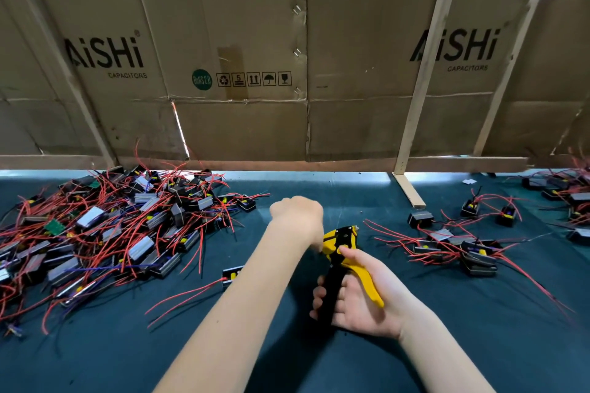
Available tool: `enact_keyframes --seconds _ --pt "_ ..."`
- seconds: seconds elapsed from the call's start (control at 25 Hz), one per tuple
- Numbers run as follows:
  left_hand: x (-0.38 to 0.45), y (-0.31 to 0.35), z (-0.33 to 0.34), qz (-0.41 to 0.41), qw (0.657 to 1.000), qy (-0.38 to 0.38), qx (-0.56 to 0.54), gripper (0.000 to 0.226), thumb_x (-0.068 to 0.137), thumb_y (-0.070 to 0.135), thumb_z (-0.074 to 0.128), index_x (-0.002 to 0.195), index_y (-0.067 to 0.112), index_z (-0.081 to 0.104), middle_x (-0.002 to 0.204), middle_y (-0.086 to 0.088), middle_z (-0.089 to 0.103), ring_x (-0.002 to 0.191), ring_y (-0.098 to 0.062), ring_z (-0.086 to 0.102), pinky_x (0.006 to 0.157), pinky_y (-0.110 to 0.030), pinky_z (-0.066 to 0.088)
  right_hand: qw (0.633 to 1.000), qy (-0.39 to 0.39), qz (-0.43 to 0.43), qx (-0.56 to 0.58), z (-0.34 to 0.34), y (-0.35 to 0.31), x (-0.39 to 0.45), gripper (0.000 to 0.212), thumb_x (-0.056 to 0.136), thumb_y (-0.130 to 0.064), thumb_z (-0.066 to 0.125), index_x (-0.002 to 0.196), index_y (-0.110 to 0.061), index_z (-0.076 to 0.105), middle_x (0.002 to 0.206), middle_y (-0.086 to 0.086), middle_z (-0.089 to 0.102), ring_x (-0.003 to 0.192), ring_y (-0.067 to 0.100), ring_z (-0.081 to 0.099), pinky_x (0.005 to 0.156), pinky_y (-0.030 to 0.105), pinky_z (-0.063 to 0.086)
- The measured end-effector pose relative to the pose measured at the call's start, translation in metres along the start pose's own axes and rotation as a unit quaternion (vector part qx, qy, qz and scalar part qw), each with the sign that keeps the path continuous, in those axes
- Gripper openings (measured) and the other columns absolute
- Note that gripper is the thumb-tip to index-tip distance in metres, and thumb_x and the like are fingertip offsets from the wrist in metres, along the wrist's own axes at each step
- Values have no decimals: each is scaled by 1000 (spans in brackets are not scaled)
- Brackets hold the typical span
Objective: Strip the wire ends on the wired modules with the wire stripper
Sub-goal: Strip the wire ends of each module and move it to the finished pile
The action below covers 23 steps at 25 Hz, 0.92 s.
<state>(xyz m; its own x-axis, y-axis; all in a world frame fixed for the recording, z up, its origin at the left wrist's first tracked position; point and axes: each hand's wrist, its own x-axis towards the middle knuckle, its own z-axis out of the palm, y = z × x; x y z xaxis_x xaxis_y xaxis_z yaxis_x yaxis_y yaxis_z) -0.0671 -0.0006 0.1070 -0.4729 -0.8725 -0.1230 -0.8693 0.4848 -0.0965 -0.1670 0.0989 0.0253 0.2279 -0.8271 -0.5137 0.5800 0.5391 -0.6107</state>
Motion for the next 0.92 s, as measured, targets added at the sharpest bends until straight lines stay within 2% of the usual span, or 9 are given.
enact_keyframes --seconds 0.16,0.24,0.4,0.48,0.6,0.68,0.76,0.84,0.92 --pt "-25 -37 18 -110 992 60 -30 71 70 41 84 125 16 47 128 -5 54 120 -26 56 78 -34 42 1000 12 -3 -6 4 0 2 50 82 -43 59 93 5 57 80 22 60 69 36 63 79 49 53" --pt "-39 -60 29 -143 989 44 -3 84 66 44 85 131 16 39 132 -6 46 126 -27 47 87 -37 46 1000 19 -3 -9 5 0 2 49 83 -43 58 92 5 57 80 22 60 68 36 63 77 49 53" --pt "-58 -81 43 -160 983 -80 27 67 71 34 82 127 22 49 129 -2 53 120 -25 54 82 -34 46 999 30 -3 -13 6 0 0 49 87 -44 56 94 4 56 80 21 60 68 36 64 74 48 54" --pt "-59 -77 40 -154 984 -87 1 54 74 30 80 122 22 56 125 -1 58 114 -25 60 83 -35 49 999 28 -4 -15 7 0 -1 49 85 -43 58 95 4 56 81 21 60 69 36 64 74 48 55" --pt "-47 -64 17 -72 989 -48 -118 39 73 29 81 106 17 64 102 -3 67 96 -26 68 80 -35 55 999 30 -10 -14 7 1 -1 49 80 -41 60 95 5 56 81 22 61 71 36 63 76 49 54" --pt "-32 -43 -5 10 960 11 -278 37 75 23 79 107 14 63 86 -7 71 76 -24 71 69 -30 56 999 27 -13 -11 7 1 -1 48 77 -41 60 93 4 56 79 22 60 69 35 63 77 49 53" --pt "-20 -15 -24 104 913 80 -386 69 80 24 76 140 20 40 103 -9 69 87 -20 69 76 -28 54 1000 23 -14 -6 7 1 -2 45 76 -40 60 89 3 56 78 21 58 67 35 62 78 48 53" --pt "-14 8 -30 187 873 88 -441 102 84 28 75 154 33 0 132 -10 57 115 -20 59 98 -32 47 1000 24 -10 7 7 1 -1 44 77 -41 60 89 2 55 78 21 57 67 35 60 79 49 52" --pt "-7 3 -19 215 868 107 -434 98 87 31 71 154 38 0 134 -4 55 121 -16 53 105 -32 41 1000 23 -10 11 6 2 -1 45 79 -40 59 91 3 56 78 22 57 68 36 61 79 50 51"
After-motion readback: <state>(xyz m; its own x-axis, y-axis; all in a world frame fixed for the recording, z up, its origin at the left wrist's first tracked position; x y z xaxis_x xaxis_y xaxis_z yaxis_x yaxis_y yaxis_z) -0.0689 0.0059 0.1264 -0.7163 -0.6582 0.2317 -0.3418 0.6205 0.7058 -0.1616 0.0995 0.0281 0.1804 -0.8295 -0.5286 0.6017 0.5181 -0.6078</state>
